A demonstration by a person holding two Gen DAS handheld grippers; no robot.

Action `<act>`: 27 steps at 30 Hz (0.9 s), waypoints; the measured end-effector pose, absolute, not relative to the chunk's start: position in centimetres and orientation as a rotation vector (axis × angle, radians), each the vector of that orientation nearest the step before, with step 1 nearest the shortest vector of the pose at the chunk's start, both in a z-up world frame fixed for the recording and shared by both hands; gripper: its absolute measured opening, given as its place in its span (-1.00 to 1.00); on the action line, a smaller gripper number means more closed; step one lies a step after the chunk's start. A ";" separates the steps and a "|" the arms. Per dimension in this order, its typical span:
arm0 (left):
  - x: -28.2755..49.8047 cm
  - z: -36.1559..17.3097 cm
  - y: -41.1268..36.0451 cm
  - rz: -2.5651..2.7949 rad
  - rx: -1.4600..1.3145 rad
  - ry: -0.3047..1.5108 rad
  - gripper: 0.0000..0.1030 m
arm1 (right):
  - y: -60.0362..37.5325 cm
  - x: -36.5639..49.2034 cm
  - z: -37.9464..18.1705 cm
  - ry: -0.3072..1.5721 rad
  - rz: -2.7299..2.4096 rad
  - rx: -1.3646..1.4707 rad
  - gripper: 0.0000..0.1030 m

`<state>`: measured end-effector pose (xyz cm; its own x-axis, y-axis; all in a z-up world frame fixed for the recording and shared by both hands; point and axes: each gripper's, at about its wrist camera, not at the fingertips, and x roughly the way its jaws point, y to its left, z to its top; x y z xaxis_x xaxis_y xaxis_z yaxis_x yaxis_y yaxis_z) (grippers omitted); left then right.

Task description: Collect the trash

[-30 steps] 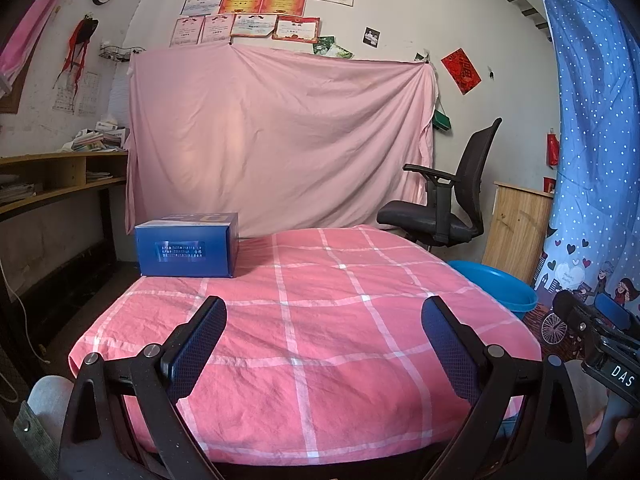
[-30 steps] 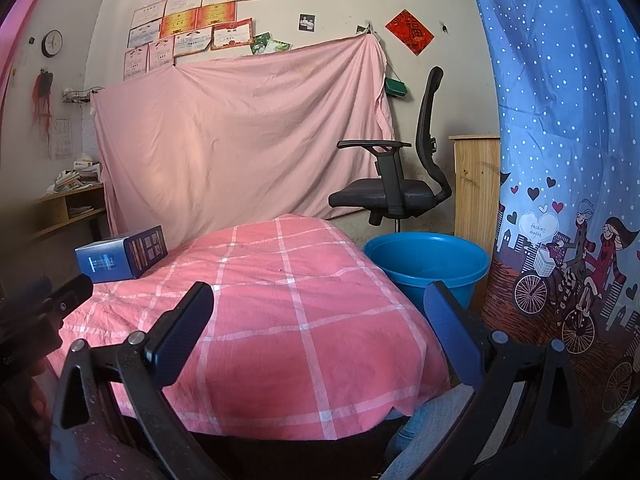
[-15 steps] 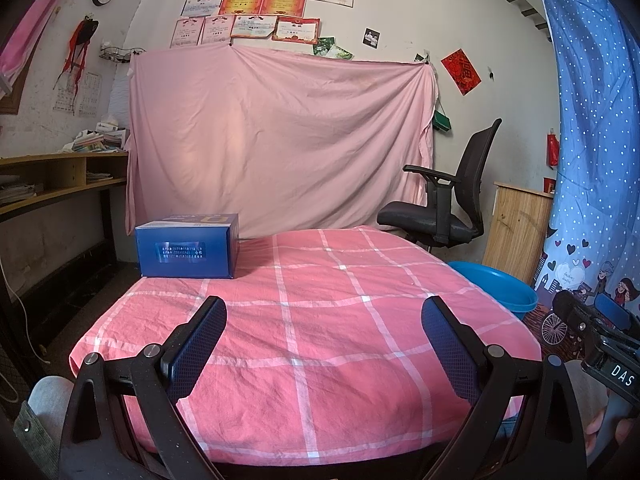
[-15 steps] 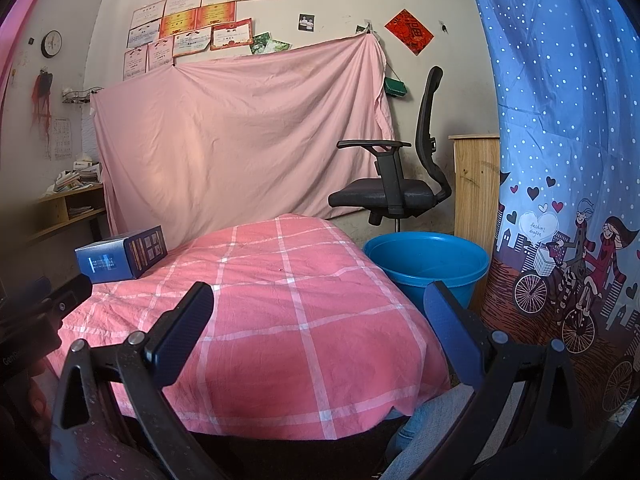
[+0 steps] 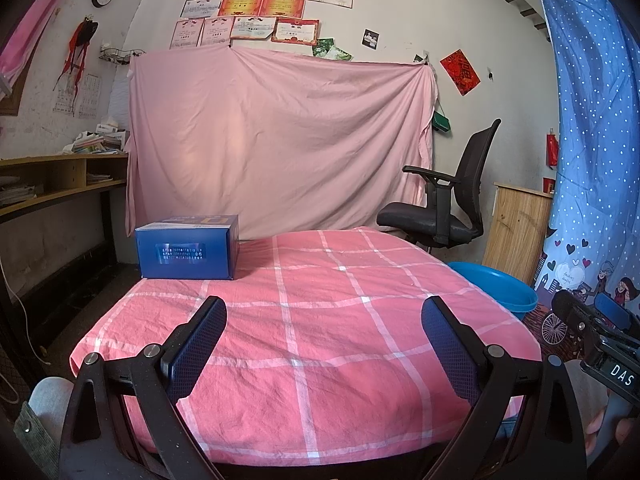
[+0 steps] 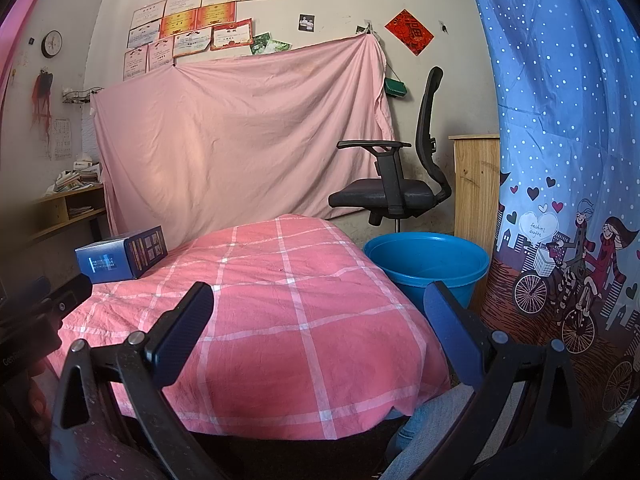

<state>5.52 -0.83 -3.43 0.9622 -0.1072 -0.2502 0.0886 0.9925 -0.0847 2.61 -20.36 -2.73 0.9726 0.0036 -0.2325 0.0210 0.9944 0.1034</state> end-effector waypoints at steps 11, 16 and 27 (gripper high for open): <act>5.4 -3.3 -0.9 -0.099 -0.072 0.256 0.86 | -20.3 2.6 -2.7 0.236 -0.008 0.105 1.00; 5.5 -3.3 -0.8 -0.099 -0.071 0.255 0.86 | -20.3 2.6 -2.7 0.234 -0.009 0.106 1.00; 5.5 -3.3 -0.9 -0.100 -0.070 0.254 0.86 | -20.3 2.6 -2.7 0.234 -0.009 0.106 1.00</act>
